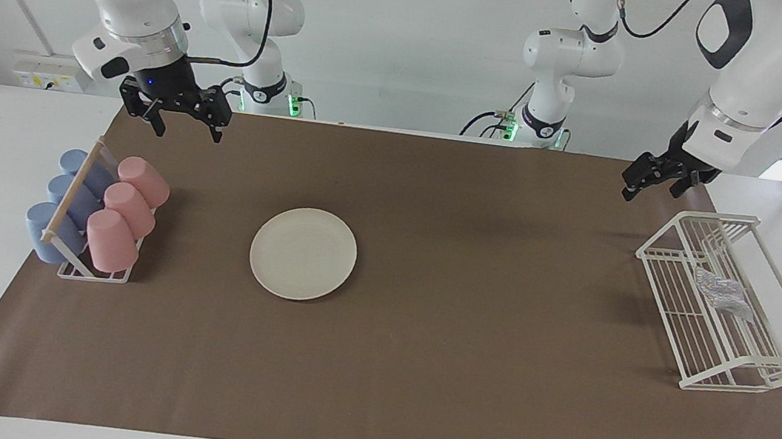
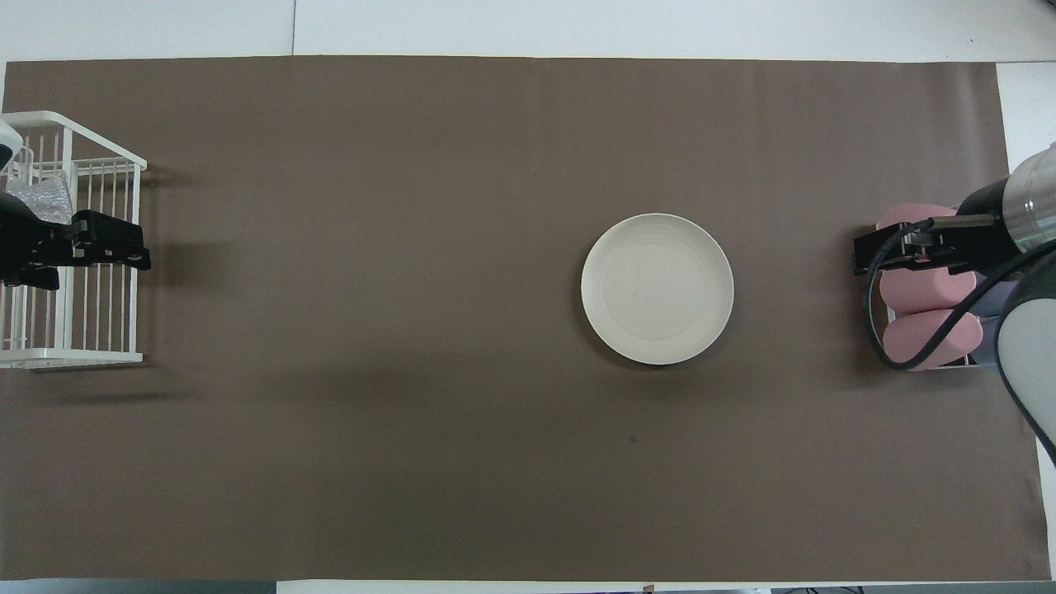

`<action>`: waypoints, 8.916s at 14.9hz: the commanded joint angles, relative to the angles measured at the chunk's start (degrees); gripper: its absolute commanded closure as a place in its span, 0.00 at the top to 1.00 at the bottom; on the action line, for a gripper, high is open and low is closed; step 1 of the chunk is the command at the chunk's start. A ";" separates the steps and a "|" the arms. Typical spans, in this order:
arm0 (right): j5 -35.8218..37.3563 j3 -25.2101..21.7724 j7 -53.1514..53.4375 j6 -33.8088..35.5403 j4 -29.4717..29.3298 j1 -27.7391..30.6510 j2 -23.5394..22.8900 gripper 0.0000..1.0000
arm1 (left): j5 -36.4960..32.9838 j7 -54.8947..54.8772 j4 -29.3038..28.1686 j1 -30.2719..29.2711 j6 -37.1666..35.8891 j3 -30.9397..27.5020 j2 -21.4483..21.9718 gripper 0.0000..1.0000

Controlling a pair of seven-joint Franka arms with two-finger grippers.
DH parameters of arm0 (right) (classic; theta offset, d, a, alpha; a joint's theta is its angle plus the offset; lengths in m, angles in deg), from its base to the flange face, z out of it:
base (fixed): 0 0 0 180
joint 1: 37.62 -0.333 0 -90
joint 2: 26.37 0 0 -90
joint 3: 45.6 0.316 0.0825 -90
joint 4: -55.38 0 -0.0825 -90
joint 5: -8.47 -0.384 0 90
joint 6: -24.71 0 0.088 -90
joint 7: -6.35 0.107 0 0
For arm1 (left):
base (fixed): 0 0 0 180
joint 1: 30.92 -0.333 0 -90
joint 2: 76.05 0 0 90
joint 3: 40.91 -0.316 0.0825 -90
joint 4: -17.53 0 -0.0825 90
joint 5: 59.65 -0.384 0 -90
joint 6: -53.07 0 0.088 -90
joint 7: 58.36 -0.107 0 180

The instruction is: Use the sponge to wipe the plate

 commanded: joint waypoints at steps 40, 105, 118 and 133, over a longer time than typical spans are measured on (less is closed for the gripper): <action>-0.36 0.77 40.13 0.33 0.86 -5.15 1.21 1.00 | -58.82 21.31 -8.03 1.91 18.89 0.55 -17.10 0.00; -11.97 1.21 113.88 -30.17 17.03 -38.37 -0.11 1.00 | 94.64 -58.24 -53.11 12.28 10.37 -0.15 17.36 0.00; -12.32 1.12 109.84 -30.08 16.85 -38.29 -0.20 0.00 | 94.46 -57.10 -53.20 12.72 11.16 -0.15 17.53 1.00; -8.80 1.04 46.36 -12.49 19.65 -16.25 2.97 0.00 | 91.31 -52.71 -53.20 12.99 18.88 0.46 17.01 1.00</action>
